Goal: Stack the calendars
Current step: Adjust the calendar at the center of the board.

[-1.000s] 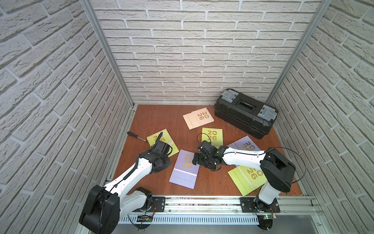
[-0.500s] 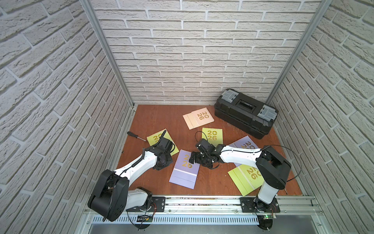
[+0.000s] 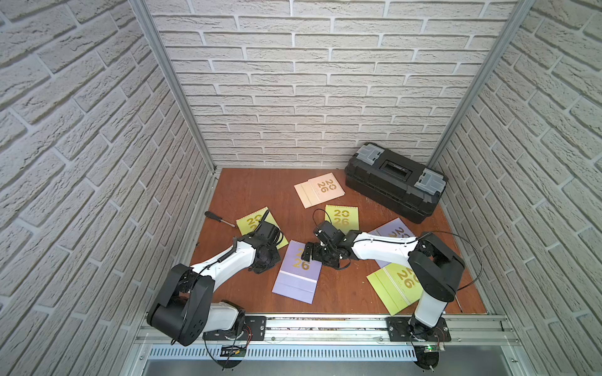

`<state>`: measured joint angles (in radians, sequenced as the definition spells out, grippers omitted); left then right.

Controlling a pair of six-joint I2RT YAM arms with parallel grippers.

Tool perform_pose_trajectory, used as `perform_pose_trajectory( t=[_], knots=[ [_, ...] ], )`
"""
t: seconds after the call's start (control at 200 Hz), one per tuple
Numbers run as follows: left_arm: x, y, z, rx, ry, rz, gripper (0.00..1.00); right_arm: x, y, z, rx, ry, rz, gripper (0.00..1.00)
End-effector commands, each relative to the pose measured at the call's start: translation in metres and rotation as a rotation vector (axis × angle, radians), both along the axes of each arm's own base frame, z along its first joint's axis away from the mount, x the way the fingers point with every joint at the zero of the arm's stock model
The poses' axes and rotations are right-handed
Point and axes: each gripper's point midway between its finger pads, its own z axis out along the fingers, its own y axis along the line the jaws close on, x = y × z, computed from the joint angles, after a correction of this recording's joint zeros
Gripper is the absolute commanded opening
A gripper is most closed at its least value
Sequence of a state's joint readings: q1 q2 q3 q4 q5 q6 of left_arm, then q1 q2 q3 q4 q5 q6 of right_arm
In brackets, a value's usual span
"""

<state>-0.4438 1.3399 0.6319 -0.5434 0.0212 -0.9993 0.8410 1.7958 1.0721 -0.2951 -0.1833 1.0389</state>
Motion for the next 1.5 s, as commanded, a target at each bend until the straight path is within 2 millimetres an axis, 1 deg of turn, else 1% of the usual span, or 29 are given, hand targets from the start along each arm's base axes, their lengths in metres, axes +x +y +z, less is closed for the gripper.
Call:
perform_pose_trajectory(
  t=[0.0,0.265,0.345,0.475,0.76,0.97,1.24,1.49],
  knots=[
    [-0.006,-0.007,-0.008,-0.029,0.030,-0.007,0.00,-0.003,-0.006,-0.020,-0.037,0.036,0.009,0.99],
    [-0.016,-0.024,-0.019,-0.038,0.071,-0.042,0.00,0.004,-0.011,-0.017,-0.038,0.028,0.011,0.99],
    [-0.019,-0.030,-0.019,-0.045,0.081,-0.051,0.00,0.006,-0.011,-0.014,-0.033,0.020,0.018,0.99],
    [-0.026,-0.034,-0.020,-0.037,0.091,-0.060,0.00,0.011,-0.012,-0.009,-0.027,0.010,0.023,0.99],
    [-0.039,-0.032,-0.018,-0.020,0.096,-0.053,0.00,0.018,-0.009,-0.002,0.002,-0.007,0.040,0.99],
    [-0.046,-0.029,-0.017,-0.023,0.090,-0.036,0.00,0.019,-0.008,0.001,0.008,-0.017,0.048,0.99],
    [-0.053,-0.032,-0.018,-0.065,0.071,-0.013,0.00,0.020,-0.006,0.004,0.016,-0.023,0.064,0.99],
    [-0.060,-0.032,-0.019,-0.045,0.084,-0.019,0.00,0.021,-0.004,0.008,0.019,-0.024,0.079,0.99]
  ],
)
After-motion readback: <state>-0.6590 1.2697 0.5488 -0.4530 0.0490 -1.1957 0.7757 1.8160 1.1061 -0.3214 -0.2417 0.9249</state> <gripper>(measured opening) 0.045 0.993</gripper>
